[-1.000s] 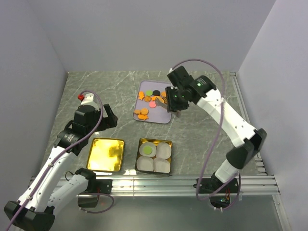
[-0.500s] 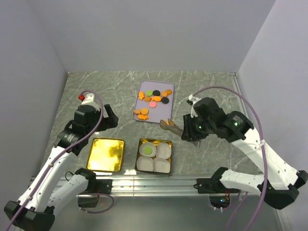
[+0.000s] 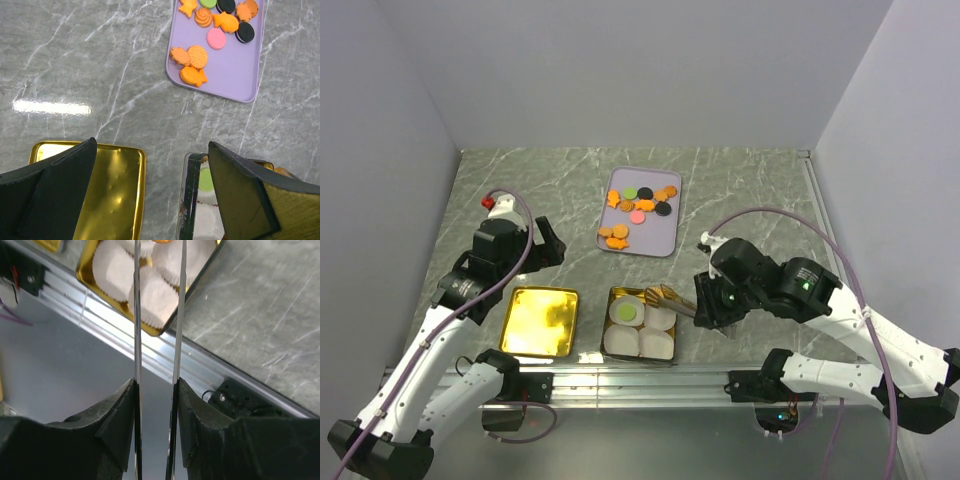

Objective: Pack the cookies

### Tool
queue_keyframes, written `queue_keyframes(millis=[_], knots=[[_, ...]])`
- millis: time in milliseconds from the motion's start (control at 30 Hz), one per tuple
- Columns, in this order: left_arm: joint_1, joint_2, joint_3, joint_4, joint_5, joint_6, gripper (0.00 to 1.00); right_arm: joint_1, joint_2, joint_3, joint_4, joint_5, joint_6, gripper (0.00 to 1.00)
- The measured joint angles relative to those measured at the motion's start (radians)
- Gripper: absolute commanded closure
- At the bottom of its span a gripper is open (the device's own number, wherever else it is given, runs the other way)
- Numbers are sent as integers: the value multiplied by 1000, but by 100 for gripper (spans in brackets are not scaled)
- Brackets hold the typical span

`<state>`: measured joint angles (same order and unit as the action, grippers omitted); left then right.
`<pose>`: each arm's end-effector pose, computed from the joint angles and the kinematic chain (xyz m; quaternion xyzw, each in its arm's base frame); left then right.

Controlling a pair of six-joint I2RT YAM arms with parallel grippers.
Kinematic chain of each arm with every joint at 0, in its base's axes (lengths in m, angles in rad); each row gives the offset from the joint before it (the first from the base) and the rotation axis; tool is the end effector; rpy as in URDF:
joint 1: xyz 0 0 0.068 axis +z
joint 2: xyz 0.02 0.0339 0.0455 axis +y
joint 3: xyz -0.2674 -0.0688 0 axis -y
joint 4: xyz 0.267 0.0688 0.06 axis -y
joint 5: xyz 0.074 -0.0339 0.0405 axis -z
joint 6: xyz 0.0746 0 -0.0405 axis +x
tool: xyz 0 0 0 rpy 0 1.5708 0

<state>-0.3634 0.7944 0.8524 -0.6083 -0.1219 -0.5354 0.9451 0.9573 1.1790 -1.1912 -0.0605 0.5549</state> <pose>0.2106 -0.0704 0.3022 -0.1045 0.8652 -0.1639 0.4622 0.1119 0.1626 0.3270 -0.1939 0.9349 0.2229 0.1969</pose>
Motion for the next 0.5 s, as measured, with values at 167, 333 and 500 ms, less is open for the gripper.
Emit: queue_keyframes(millis=[167, 333, 500], knots=[[0, -11, 0, -2, -11, 0, 1, 40, -2, -47, 0, 23, 40, 66], [-1, -14, 0, -2, -23, -1, 1, 46, 2, -80, 2, 46, 47, 66], [-11, -19, 0, -2, -33, -2, 1, 47, 14, -104, 10, 60, 42, 63]])
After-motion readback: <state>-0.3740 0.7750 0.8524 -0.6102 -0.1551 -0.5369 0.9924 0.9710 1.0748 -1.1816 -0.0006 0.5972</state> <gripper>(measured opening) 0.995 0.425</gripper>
